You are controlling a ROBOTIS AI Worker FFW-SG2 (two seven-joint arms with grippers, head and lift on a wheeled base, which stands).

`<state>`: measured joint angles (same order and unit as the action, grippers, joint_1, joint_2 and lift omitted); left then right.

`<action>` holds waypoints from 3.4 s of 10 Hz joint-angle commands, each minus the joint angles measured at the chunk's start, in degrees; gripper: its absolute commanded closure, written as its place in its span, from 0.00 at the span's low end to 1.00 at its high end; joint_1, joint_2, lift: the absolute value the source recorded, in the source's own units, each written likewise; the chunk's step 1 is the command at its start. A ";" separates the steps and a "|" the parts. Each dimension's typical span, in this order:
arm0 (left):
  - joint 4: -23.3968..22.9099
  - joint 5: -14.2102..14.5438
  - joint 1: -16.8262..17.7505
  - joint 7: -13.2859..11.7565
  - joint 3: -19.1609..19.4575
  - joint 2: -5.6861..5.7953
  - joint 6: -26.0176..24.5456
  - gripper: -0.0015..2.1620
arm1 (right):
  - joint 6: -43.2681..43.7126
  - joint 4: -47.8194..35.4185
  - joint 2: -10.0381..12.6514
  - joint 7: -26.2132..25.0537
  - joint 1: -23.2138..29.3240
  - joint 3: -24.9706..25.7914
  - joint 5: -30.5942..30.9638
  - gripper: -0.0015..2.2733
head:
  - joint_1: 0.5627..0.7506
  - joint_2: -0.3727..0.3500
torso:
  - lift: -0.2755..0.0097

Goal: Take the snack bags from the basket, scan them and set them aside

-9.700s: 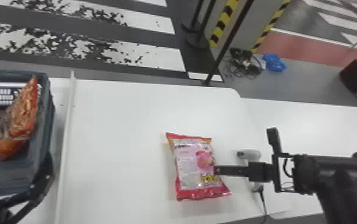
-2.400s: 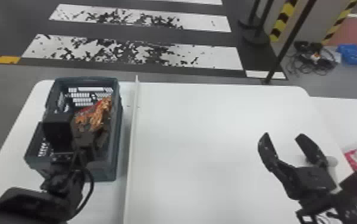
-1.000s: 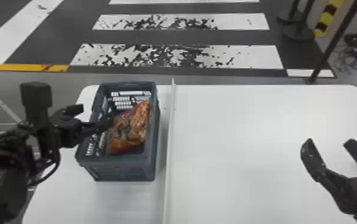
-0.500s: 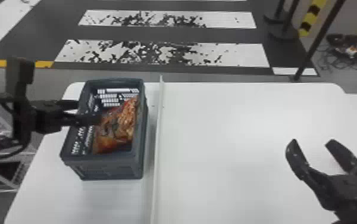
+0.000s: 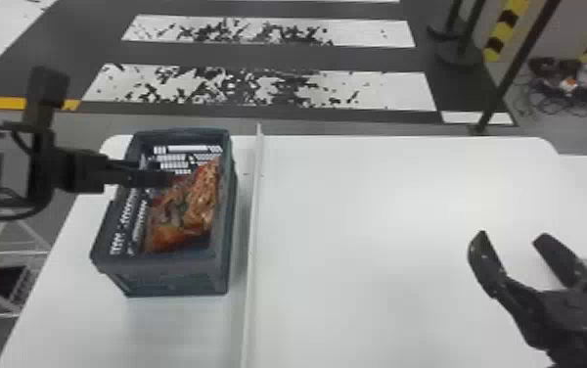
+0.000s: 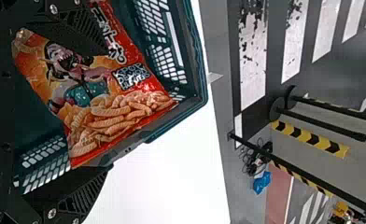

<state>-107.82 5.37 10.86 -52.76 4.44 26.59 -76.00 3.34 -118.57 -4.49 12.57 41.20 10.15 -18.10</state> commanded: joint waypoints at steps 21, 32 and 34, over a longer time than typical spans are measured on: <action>22.91 -11.88 9.88 -2.52 -15.52 -4.35 10.64 0.06 | -5.06 1.15 -1.49 2.02 -0.68 3.65 -5.45 0.04 | 0.70 0.40 | 0.70; 25.99 -13.19 7.33 -4.19 -14.55 -4.62 14.16 0.92 | -6.46 1.15 -2.80 3.17 0.55 5.32 -7.74 0.04 | 0.70 0.38 | 0.70; 24.23 -13.46 5.13 -4.37 -12.35 -4.79 14.16 0.95 | -6.46 1.15 -3.42 3.34 0.81 5.85 -8.61 0.04 | 0.70 0.38 | 0.70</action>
<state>-82.84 -7.94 16.79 -57.10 -8.75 21.87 -61.83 -3.13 -117.42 -7.69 15.87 41.95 15.89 -26.55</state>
